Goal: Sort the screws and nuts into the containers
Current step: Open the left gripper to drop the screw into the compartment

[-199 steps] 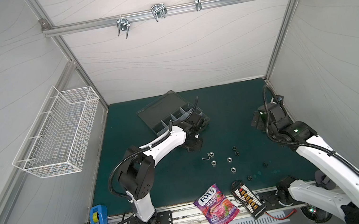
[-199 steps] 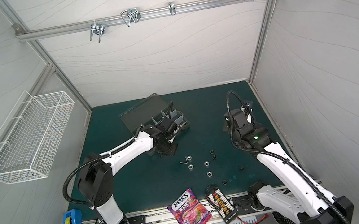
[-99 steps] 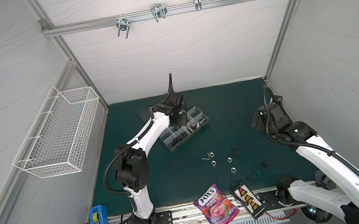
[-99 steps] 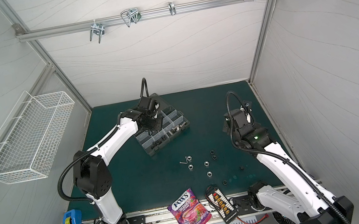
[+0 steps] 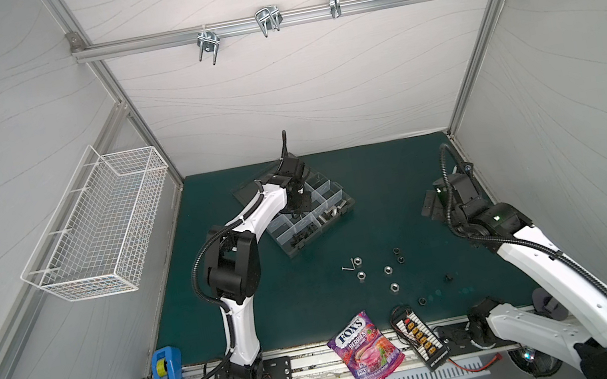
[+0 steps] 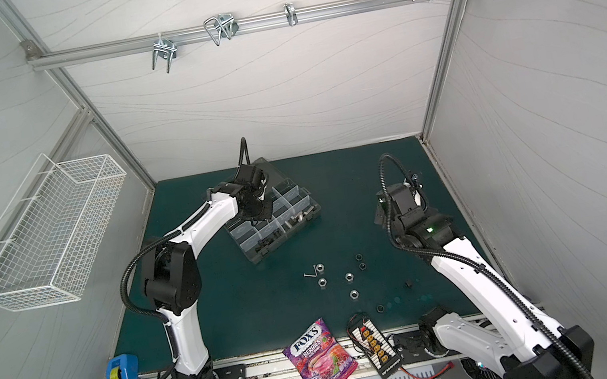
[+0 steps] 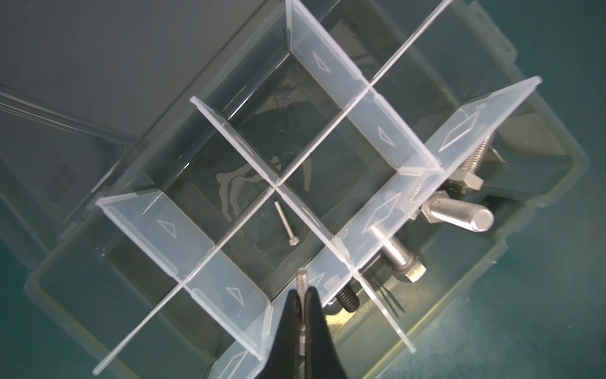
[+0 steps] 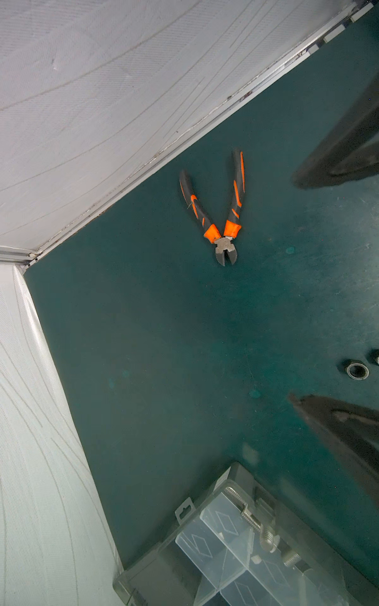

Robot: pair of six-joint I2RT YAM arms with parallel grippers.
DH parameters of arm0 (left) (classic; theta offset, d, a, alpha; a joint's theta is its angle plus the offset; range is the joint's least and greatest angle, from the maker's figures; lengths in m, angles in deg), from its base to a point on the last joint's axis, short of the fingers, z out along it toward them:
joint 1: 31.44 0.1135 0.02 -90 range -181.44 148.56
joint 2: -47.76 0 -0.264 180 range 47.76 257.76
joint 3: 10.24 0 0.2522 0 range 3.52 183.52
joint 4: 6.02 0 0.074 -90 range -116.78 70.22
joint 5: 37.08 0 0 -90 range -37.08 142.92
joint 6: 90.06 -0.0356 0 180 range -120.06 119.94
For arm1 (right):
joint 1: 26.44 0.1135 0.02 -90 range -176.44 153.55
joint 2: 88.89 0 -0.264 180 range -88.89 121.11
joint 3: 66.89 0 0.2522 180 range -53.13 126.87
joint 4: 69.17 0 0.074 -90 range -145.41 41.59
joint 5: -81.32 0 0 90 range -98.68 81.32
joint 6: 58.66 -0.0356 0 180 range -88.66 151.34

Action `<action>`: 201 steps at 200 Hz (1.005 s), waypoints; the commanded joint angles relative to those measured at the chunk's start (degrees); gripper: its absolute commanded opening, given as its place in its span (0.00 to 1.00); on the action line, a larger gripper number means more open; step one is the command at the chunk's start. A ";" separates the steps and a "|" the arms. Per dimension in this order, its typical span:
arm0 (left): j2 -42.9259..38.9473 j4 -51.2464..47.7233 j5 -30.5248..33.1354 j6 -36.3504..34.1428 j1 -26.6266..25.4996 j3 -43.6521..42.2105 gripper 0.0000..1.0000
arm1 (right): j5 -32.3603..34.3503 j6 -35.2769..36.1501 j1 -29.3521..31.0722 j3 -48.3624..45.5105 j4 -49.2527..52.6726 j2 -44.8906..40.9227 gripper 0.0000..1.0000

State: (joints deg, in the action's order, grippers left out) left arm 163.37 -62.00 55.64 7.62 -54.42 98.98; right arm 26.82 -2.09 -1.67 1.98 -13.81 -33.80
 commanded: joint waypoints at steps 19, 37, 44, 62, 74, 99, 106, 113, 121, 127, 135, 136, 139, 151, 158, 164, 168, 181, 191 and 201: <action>1.99 0.47 0.38 -0.04 1.25 2.87 0.00 | 0.20 -0.53 -0.25 1.32 1.37 -0.07 0.99; 2.35 0.25 0.94 -0.11 1.75 2.87 0.00 | 0.22 -0.53 -0.25 1.39 1.65 -0.02 0.99; 2.55 0.29 1.10 -0.11 1.88 2.72 0.00 | 0.19 -0.52 -0.25 1.40 1.72 -0.03 0.99; 2.87 0.22 1.21 -0.21 2.14 2.71 0.00 | 0.18 -0.52 -0.25 1.47 1.81 0.06 0.99; 3.08 0.37 1.33 -0.30 2.29 2.77 0.00 | 0.06 -0.66 -0.25 1.49 1.81 -0.04 0.99; 3.46 0.31 1.50 -0.38 2.42 2.70 0.01 | -0.08 -0.58 -0.25 1.66 1.86 -0.04 0.99; 3.57 0.36 1.50 -0.38 2.42 2.76 0.05 | -0.07 -0.50 -0.24 1.67 1.90 -0.07 0.99; 3.49 0.25 1.46 -0.39 2.41 2.74 0.08 | -0.01 -0.51 -0.25 1.67 1.90 -0.04 0.99; 3.33 0.28 1.41 -0.30 2.44 2.63 0.13 | 0.03 -0.52 -0.25 1.67 1.88 -0.07 0.99; 3.24 0.22 1.32 -0.22 2.42 2.67 0.16 | 0.07 -0.49 -0.25 1.67 1.92 -0.06 0.99; 3.01 0.12 1.24 -0.21 2.46 2.54 0.19 | 0.12 -0.50 -0.25 1.71 1.98 -0.07 0.99; 2.98 0.16 1.19 -0.21 2.44 2.54 0.19 | 0.11 -0.50 -0.25 1.73 1.98 -0.07 0.99; 2.89 -0.03 1.15 -0.11 2.42 2.54 0.20 | 0.10 -0.50 -0.25 1.72 1.99 -0.06 0.99; 2.36 -0.11 0.94 -0.21 2.42 2.34 0.24 | 0.09 -0.50 -0.25 1.68 1.90 0.01 0.99; 1.93 -0.15 0.82 -0.21 2.42 2.20 0.24 | 0.10 -0.51 -0.25 1.67 1.90 0.01 0.99; 1.55 -0.22 0.72 -0.21 2.42 2.18 0.25 | 0.02 -0.50 -0.25 1.67 1.86 -0.07 0.99; 1.32 -0.23 0.64 -0.21 2.42 2.02 0.25 | 0.00 -0.50 -0.25 1.67 1.89 -0.07 0.99; 0.45 -0.42 0.53 -0.19 2.42 1.83 0.25 | -0.09 -0.54 -0.24 1.62 1.82 0.02 0.99; -0.49 -0.64 0.29 -0.05 2.41 1.51 0.25 | -0.12 -0.49 -0.25 1.58 1.73 0.02 0.99; -1.70 -0.70 -0.19 0.44 2.33 0.98 0.25 | -0.17 -0.51 -0.25 1.51 1.73 0.06 0.99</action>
State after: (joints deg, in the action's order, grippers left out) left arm 165.53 -62.00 56.51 7.62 -52.21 99.17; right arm 26.61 -2.09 -1.67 2.05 -13.32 -33.77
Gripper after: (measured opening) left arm 0.251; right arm 0.989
